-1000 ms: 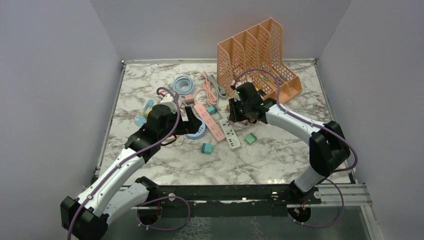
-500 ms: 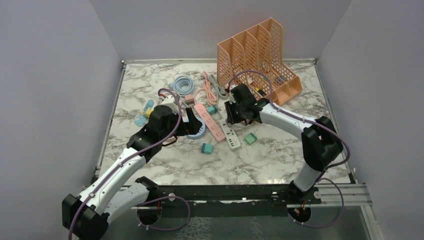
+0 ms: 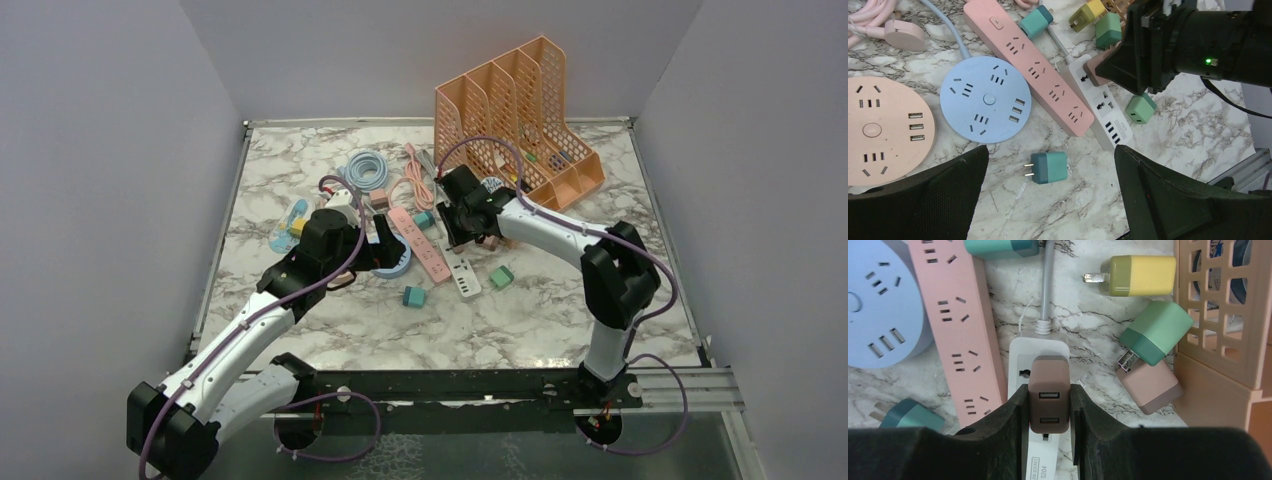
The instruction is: Insert the plug
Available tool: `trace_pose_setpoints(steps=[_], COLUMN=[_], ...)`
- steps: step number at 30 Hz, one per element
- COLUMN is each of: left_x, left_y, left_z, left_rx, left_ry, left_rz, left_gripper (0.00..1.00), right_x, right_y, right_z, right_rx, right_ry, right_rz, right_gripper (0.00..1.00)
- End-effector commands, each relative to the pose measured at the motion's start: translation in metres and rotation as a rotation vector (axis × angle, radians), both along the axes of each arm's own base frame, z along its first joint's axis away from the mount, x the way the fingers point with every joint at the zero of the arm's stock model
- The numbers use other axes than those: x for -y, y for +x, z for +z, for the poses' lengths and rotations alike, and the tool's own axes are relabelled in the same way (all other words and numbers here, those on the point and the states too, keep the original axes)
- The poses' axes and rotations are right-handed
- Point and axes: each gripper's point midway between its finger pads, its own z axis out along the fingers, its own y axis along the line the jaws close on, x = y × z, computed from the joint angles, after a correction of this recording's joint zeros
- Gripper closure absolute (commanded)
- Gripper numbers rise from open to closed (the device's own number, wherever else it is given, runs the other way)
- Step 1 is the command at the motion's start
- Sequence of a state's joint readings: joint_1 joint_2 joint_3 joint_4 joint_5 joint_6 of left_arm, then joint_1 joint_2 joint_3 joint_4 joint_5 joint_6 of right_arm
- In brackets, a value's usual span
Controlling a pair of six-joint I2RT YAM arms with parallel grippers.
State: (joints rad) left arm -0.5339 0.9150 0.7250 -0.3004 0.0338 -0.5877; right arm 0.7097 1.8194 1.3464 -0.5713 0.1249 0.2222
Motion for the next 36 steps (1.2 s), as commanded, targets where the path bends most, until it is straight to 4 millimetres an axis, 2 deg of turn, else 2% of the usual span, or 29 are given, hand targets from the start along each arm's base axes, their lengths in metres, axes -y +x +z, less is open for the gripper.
trace_pose_setpoints(steps=[1,7,13,15,17,23,29,31,36], left_x=[-0.002,-0.005,-0.005,-0.006,-0.006,-0.006,-0.003,0.003,0.021], left_y=[0.006,0.006,0.008,0.008,0.007,0.007,0.007,0.003,-0.013], left_z=[0.010,0.012,0.008,0.008,0.009,0.008,0.006,-0.003,-0.036], left_rx=[0.040,0.046,0.039,0.038,0.038,0.035,0.025,-0.005,-0.166], left_ry=[0.007,0.015,0.027,0.031,0.031,0.032,0.031,0.041,0.020], left_rz=[0.005,0.021,0.020,0.020,0.020,0.021,0.006,-0.039,-0.136], left_gripper=[0.01,0.01,0.01,0.01,0.01,0.01,0.01,0.01,0.05], right_x=[0.035,0.037,0.042,0.041,0.037,0.029,0.012,0.009,0.013], right_y=[-0.030,-0.045,-0.061,-0.064,-0.058,-0.036,-0.022,-0.024,-0.039], right_z=[-0.055,-0.075,-0.109,-0.108,-0.095,-0.032,0.029,0.041,0.049], right_rx=[-0.179,-0.238,-0.321,-0.335,-0.306,-0.173,-0.071,-0.067,-0.067], right_ry=[-0.228,-0.218,-0.240,-0.234,-0.209,-0.133,0.009,0.040,0.123], right_rz=[-0.065,-0.074,-0.082,-0.085,-0.093,-0.133,-0.148,-0.161,-0.191], right_gripper=[0.96,0.97,0.97,0.95,0.89,0.67,0.46,0.42,0.41])
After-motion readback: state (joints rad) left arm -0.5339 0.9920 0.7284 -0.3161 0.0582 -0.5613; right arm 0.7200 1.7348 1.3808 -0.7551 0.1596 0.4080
